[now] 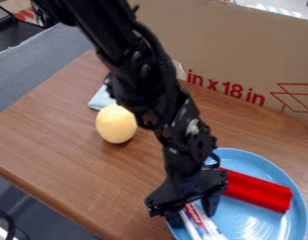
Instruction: Move the toothpaste from the blue plate to the cloth
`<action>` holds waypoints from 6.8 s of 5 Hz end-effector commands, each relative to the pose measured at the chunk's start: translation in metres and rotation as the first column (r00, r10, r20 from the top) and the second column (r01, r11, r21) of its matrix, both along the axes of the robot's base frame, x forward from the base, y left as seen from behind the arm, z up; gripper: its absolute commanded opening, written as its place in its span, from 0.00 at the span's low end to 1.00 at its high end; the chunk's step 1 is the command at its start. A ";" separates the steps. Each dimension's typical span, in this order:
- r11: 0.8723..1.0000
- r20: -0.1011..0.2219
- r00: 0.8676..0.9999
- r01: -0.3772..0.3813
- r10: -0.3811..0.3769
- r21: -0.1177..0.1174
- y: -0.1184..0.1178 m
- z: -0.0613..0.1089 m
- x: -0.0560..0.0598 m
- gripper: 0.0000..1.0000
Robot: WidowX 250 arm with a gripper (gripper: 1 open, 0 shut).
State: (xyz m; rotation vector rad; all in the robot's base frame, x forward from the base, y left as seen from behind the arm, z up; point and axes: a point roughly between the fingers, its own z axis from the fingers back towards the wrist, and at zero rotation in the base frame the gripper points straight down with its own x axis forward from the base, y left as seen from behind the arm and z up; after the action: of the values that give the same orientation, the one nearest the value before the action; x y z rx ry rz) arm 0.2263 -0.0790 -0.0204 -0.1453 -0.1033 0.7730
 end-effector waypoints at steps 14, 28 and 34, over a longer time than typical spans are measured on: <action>0.998 -0.034 0.997 0.066 -0.066 -0.002 0.022 -0.010 -0.023 0.00; 0.998 -0.010 0.999 0.050 -0.049 0.026 0.047 0.097 0.037 0.00; 0.947 -0.016 0.954 0.296 -0.300 -0.123 -0.073 0.099 0.123 0.00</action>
State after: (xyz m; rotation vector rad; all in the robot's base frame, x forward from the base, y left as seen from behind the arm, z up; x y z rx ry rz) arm 0.3473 -0.1443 0.0756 -0.2245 0.0430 0.4985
